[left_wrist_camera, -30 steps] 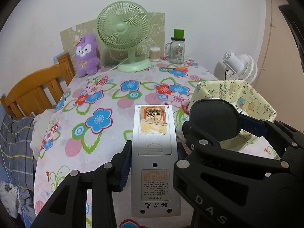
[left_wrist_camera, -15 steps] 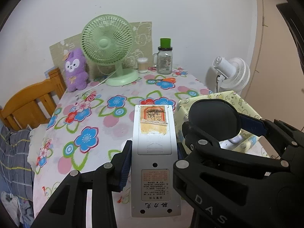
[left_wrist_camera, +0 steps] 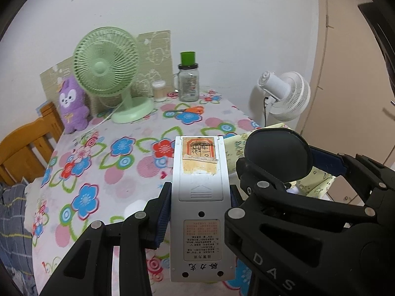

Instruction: Organize rigid objects

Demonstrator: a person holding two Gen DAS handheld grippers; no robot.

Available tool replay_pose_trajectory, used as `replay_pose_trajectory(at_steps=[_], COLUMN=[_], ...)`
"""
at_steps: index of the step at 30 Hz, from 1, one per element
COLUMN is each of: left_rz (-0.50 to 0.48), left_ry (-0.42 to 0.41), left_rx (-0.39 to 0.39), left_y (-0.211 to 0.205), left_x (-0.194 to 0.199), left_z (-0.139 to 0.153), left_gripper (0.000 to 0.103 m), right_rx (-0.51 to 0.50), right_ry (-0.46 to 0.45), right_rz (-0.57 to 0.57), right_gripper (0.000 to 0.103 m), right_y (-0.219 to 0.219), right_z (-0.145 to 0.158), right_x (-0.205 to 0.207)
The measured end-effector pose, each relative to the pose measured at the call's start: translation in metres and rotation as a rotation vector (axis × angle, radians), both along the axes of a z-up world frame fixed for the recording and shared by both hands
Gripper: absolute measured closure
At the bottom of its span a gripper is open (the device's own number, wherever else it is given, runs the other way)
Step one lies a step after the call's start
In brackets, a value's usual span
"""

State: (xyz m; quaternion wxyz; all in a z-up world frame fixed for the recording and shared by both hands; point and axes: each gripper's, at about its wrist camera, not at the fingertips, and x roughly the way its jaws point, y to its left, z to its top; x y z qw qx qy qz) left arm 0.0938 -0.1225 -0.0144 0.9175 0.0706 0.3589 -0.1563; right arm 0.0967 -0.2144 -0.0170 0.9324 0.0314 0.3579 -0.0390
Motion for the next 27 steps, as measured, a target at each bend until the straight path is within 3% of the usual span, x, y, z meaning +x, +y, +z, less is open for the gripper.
replay_pose_trajectory(at_steps=[27], left_rz=[-0.116], left_ry=[0.092], left_rx=[0.034], left_y=[-0.078], left_x=[0.053], left_z=[-0.031], left_gripper=[0.058], right_rx=[0.019], right_ry=[0.08], right_rz=[-0.08], right_gripper=[0.026], right_y=[-0.079], right_z=[-0.033], right_x=[0.048])
